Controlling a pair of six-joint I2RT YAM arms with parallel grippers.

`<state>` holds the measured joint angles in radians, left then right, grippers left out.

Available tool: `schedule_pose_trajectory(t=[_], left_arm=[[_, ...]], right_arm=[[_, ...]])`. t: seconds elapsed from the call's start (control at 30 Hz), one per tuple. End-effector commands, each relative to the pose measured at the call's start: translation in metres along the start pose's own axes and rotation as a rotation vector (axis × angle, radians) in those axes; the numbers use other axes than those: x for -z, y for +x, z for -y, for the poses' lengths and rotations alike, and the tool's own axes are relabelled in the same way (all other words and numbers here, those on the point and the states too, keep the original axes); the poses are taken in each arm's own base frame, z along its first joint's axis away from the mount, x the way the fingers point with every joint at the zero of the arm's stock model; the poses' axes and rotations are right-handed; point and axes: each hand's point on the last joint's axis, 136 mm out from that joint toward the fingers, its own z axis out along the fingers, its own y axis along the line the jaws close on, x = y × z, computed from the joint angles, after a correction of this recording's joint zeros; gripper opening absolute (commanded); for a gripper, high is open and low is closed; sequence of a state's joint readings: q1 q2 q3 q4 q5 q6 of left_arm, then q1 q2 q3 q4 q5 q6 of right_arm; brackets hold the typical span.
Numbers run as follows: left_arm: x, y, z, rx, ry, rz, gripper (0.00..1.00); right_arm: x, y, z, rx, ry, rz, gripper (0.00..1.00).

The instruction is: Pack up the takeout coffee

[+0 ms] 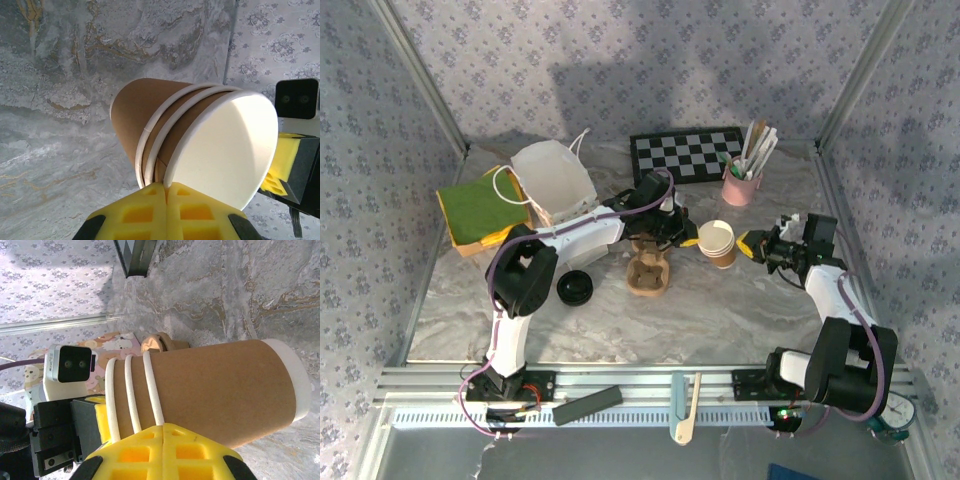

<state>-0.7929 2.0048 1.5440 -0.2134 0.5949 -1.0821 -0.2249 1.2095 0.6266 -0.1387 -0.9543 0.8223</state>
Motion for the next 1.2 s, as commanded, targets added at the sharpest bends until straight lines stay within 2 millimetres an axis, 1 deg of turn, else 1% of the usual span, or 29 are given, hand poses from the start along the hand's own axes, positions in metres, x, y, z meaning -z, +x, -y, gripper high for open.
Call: schedule_pose_trajectory(t=[0.0, 0.2, 0.63, 0.77, 1.17], left_arm=[[-0.002, 0.002, 0.012, -0.031, 0.030, -0.022, 0.00], [-0.002, 0.002, 0.010, -0.032, 0.027, -0.023, 0.00], [-0.003, 0.003, 0.009, -0.031, 0.023, -0.023, 0.00], [-0.003, 0.002, 0.009, -0.035, 0.021, -0.022, 0.00], [-0.004, 0.002, 0.010, -0.037, 0.024, -0.025, 0.00]], right_arm=[[0.001, 0.001, -0.017, 0.053, -0.029, -0.006, 0.00], [0.000, 0.001, -0.019, 0.059, -0.030, -0.009, 0.00], [0.006, -0.006, -0.022, 0.065, -0.017, 0.036, 0.00], [0.006, -0.004, -0.025, 0.073, -0.023, 0.029, 0.00], [-0.007, 0.001, -0.024, 0.076, -0.018, -0.008, 0.00]])
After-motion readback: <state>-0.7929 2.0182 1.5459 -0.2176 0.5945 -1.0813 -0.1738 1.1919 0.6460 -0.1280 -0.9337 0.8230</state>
